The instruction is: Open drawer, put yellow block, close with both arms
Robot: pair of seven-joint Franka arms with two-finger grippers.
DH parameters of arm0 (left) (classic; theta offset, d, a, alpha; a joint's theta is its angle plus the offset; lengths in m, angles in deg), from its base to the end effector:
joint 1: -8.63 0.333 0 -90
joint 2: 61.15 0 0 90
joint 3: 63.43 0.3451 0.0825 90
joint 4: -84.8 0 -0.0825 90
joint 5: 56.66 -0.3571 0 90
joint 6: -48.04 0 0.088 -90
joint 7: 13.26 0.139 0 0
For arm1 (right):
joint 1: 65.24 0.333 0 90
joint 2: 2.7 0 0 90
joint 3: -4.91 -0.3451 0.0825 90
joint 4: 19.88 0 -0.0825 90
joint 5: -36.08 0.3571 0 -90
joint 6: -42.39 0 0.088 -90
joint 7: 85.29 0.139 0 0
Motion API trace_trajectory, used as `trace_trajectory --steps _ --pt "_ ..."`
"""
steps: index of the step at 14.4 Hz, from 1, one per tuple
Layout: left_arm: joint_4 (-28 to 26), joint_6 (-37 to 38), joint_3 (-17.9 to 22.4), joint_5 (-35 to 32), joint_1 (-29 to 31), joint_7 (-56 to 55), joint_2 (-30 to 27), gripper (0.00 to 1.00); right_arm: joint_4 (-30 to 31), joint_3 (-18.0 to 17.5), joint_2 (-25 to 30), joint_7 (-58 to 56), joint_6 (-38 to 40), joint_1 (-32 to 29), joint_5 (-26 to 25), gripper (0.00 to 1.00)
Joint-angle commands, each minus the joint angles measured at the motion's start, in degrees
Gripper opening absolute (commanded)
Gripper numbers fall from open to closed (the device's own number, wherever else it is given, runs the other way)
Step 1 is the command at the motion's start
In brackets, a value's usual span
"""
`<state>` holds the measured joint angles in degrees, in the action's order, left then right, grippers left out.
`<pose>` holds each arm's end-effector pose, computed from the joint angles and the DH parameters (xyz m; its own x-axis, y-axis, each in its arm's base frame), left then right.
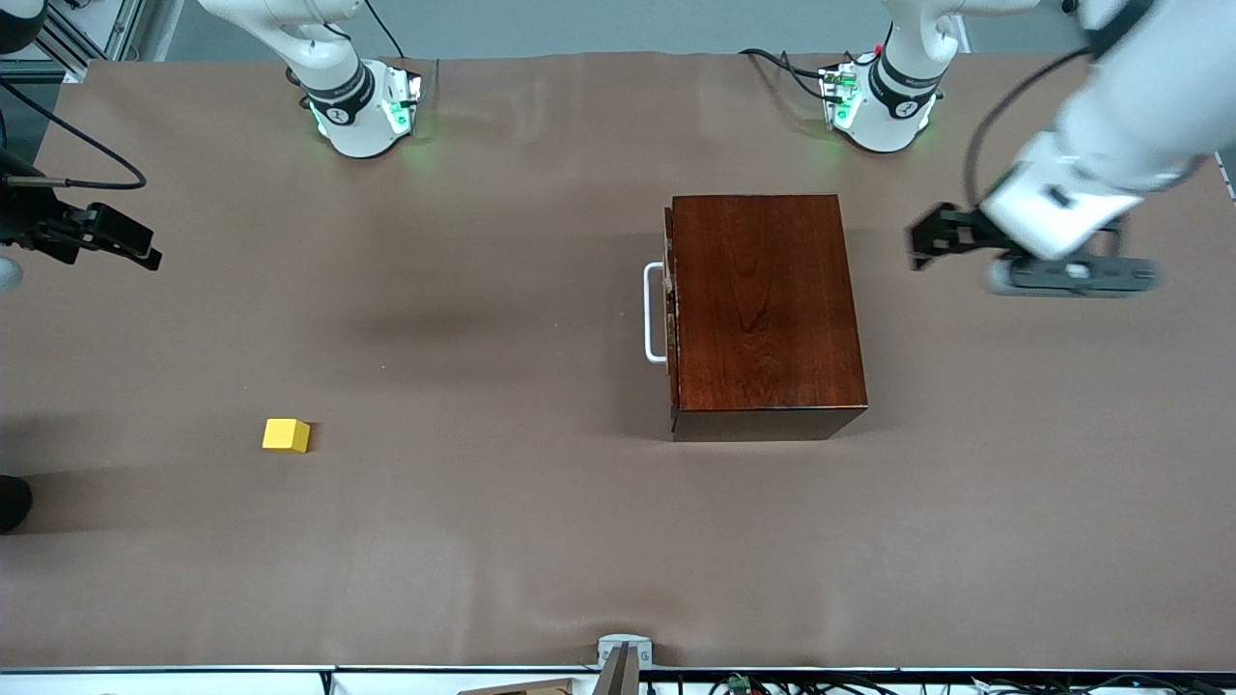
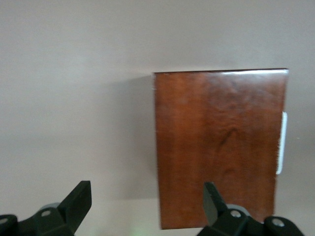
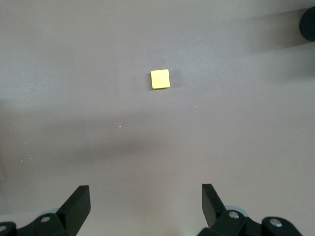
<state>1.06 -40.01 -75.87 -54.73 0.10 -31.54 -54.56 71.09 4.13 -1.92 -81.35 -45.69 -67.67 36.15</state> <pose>0.5246 -0.1981 0.6060 0.9974 -0.0476 -0.0535 -0.0453 -0.9980 0.0438 0.5178 -0.0147 0.6184 0.9946 -0.0974 -0.0368 -0.0974 -0.9952 0.0015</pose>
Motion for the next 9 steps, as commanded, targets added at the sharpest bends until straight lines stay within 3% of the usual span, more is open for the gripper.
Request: trace_trajectory --steps 1,5,9 --pt "4.63 0.60 -2.14 0.62 -5.51 -8.57 3.68 1.00 -0.79 -0.53 -0.42 0.64 0.28 -0.57 -0.25 1.00" --pt "11.40 -0.19 -1.53 0.18 -19.39 -23.80 12.28 1.00 -0.79 -0.53 -0.42 0.64 0.28 -0.39 -0.25 1.00" --pt "12.64 -7.03 -0.65 -0.26 -28.37 -34.34 17.83 1.00 -0.79 -0.53 -0.51 0.64 0.28 -0.48 -0.25 1.00"
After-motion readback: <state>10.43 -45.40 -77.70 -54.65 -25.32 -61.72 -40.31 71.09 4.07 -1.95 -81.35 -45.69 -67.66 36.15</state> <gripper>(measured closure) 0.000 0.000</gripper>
